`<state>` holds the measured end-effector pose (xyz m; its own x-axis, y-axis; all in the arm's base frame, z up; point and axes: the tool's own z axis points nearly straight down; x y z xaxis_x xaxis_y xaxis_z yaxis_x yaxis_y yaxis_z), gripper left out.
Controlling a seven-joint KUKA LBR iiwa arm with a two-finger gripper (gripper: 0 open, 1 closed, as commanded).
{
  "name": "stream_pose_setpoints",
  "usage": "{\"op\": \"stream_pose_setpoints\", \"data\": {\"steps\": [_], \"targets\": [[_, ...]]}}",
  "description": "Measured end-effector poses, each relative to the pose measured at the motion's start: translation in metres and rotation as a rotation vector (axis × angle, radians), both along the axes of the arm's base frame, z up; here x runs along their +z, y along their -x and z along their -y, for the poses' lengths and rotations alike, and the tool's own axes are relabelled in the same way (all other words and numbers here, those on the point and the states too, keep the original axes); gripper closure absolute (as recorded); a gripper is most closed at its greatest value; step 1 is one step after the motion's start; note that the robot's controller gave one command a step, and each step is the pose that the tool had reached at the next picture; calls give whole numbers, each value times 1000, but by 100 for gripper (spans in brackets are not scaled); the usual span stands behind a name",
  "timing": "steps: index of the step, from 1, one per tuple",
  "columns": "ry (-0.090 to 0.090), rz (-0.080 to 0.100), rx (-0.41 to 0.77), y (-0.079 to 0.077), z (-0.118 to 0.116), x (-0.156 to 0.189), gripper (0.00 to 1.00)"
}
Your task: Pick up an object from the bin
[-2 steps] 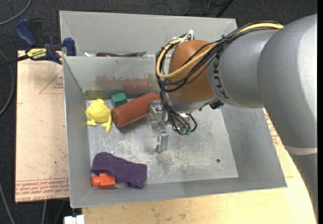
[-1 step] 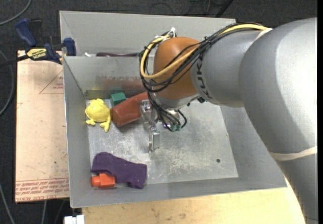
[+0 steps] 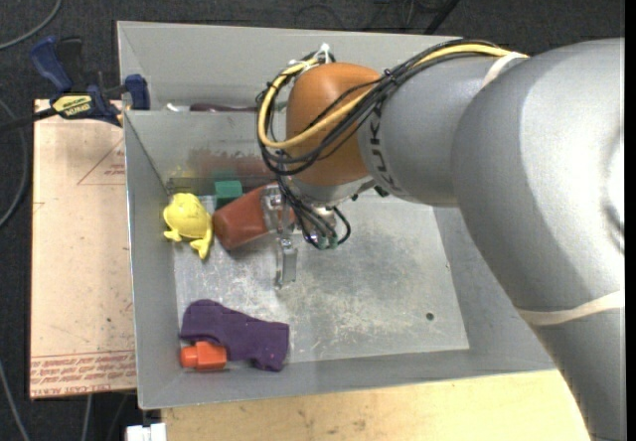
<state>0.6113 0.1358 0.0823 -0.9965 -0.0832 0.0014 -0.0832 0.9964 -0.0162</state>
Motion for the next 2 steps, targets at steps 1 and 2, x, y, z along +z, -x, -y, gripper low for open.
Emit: {"op": "stream_pose_setpoints", "data": {"steps": [1,2], "targets": [[-4,6,125,-31,-47,-3,0],[-2,3,87,-38,-57,4,100]]}}
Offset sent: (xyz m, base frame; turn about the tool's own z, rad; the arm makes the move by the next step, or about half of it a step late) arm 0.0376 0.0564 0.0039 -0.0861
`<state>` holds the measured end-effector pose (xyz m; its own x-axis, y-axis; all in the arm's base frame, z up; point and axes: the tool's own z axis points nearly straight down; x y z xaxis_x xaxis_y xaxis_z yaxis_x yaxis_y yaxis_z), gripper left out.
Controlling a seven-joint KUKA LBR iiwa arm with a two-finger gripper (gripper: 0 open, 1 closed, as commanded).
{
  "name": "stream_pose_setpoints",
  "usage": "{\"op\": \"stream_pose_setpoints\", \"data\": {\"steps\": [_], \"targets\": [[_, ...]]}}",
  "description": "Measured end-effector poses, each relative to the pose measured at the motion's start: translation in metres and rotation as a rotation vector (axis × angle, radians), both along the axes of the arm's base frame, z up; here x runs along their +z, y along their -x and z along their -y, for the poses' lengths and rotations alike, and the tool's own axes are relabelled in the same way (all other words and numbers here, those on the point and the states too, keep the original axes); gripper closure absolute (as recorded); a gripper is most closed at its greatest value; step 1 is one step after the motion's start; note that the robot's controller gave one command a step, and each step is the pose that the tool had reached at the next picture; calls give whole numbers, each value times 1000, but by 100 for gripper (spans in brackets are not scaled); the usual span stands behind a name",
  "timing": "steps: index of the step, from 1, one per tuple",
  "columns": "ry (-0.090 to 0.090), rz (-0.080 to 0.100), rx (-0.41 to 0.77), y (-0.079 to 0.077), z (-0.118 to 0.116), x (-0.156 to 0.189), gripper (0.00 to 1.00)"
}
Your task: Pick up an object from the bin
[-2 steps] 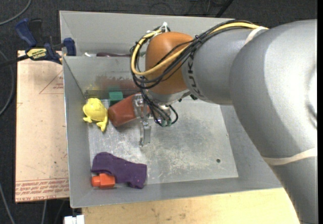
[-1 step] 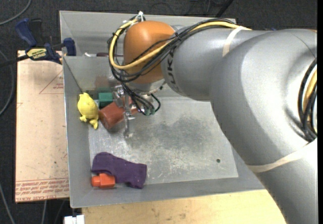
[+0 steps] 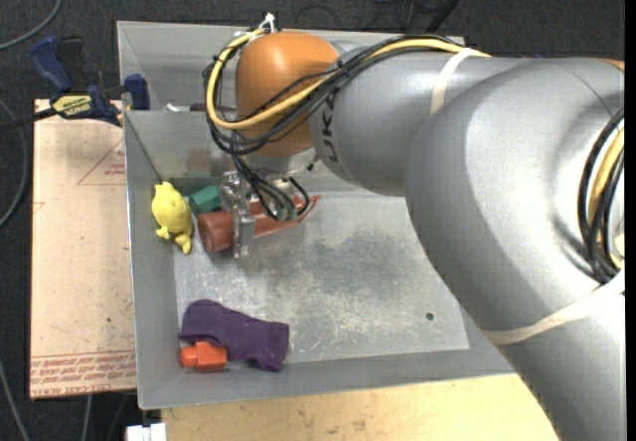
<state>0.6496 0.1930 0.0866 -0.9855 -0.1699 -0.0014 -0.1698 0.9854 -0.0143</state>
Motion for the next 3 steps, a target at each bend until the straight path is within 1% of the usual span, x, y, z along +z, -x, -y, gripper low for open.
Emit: {"op": "stream_pose_setpoints", "data": {"steps": [1,2,3], "targets": [[0,0,0,0,0,0,100],[1,-6,-20,3,1,50,100],[-1,2,-23,2,0,118,100]]}}
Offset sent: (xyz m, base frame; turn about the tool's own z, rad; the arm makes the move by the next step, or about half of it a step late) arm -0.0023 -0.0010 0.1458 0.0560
